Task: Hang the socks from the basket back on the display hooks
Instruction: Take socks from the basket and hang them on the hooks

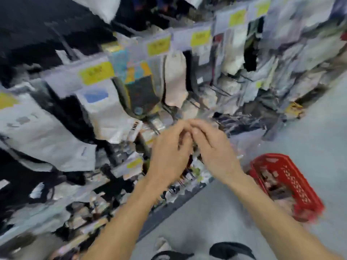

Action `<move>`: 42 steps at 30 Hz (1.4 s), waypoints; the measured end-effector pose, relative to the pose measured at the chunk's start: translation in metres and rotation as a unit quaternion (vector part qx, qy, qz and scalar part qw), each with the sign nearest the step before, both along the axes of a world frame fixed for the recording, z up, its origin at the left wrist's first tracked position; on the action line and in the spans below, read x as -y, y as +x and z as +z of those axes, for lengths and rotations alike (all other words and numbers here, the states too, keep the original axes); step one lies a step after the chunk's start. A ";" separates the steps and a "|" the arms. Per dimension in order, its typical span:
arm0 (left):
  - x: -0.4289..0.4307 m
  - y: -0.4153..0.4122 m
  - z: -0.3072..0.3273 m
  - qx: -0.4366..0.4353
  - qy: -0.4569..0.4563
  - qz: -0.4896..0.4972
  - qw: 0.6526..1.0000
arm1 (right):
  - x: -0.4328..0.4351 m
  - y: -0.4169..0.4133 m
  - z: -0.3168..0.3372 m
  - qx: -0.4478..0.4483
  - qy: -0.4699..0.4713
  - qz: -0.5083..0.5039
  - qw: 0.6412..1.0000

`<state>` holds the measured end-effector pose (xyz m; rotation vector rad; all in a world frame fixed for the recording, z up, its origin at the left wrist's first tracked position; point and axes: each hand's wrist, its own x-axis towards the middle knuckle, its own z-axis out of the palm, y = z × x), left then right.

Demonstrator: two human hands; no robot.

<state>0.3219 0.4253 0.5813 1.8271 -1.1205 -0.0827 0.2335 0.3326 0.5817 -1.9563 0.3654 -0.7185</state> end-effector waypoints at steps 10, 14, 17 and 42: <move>0.064 -0.202 -0.305 -0.144 0.580 -0.185 0.780 | 0.083 -0.383 -0.281 -0.453 0.322 -0.223 0.801; 0.083 -0.235 -0.330 -0.122 0.601 -0.227 0.757 | 0.086 -0.454 -0.294 -0.477 0.356 -0.290 0.750; 0.122 -0.242 -0.333 -0.112 0.596 -0.223 0.763 | 0.096 -0.471 -0.303 -0.480 0.384 -0.315 0.723; 0.619 -0.292 -0.625 -0.048 0.641 -0.362 0.675 | 0.489 -0.364 -0.613 -0.340 0.548 -0.445 0.621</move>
